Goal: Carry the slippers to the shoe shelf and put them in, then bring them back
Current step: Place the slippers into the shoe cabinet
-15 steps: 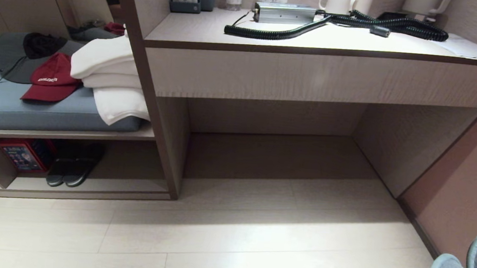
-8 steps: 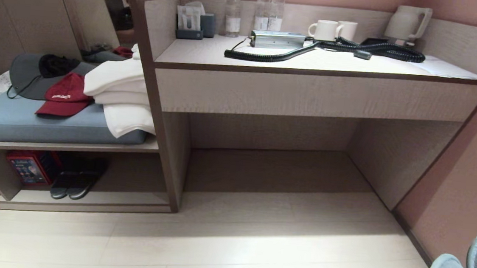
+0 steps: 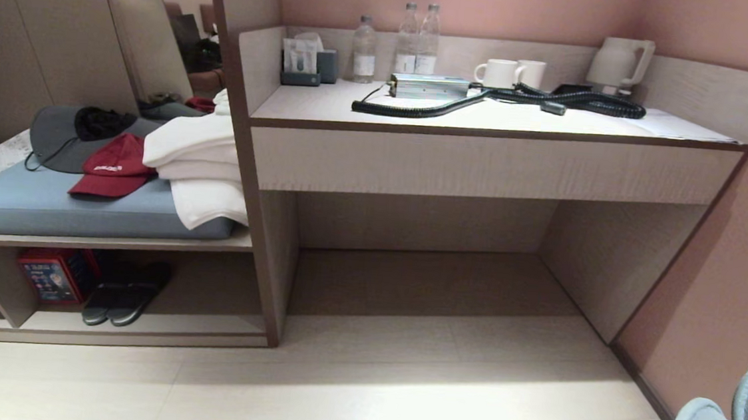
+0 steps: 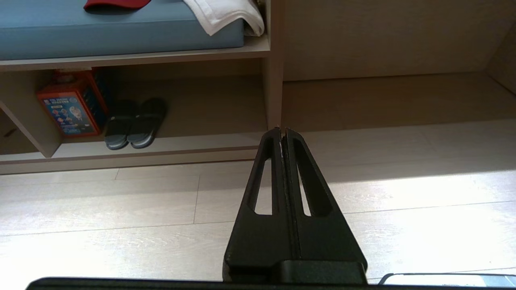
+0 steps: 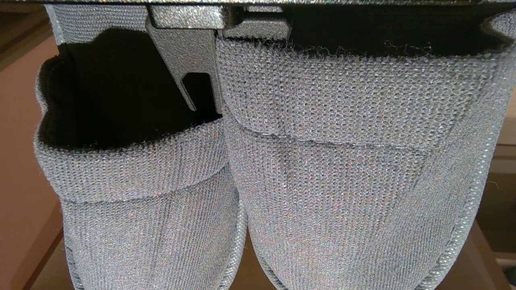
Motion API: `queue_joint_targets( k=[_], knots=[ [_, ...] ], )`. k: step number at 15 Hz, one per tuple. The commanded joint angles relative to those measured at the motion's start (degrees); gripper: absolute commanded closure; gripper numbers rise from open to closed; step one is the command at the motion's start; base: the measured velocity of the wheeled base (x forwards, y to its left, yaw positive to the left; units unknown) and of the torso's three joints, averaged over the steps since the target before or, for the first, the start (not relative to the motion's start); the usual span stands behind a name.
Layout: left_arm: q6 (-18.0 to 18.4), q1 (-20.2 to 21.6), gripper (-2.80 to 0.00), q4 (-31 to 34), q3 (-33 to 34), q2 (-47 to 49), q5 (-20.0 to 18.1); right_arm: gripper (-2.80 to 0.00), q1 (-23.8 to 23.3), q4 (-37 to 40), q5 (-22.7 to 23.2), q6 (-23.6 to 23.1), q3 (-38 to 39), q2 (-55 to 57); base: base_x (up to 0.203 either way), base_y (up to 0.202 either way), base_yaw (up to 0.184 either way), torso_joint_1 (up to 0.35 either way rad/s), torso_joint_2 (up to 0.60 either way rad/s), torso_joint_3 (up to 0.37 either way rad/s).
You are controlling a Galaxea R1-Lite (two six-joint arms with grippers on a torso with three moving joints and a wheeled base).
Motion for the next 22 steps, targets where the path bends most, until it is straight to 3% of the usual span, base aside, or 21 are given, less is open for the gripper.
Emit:
queue_joint_targets(
  k=[1, 6, 22],
  knots=[
    [-0.03, 0.00, 0.00, 0.00, 0.09, 0.07, -0.01, 0.00, 0.02, -0.05, -0.02, 0.01, 0.09, -0.01, 0.000, 0.000, 0.000, 0.000, 0.00, 0.000],
    [-0.12, 0.00, 0.00, 0.00, 0.09, 0.07, -0.01, 0.00, 0.02, -0.05, -0.02, 0.10, 0.09, -0.01, 0.000, 0.036, 0.004, 0.001, 0.00, 0.001],
    [-0.12, 0.00, 0.00, 0.09, 0.09, 0.07, -0.01, 0.00, 0.02, -0.05, -0.02, 0.10, 0.01, -0.10, 0.000, 0.195, -0.002, 0.003, 0.00, 0.003]
  ],
)
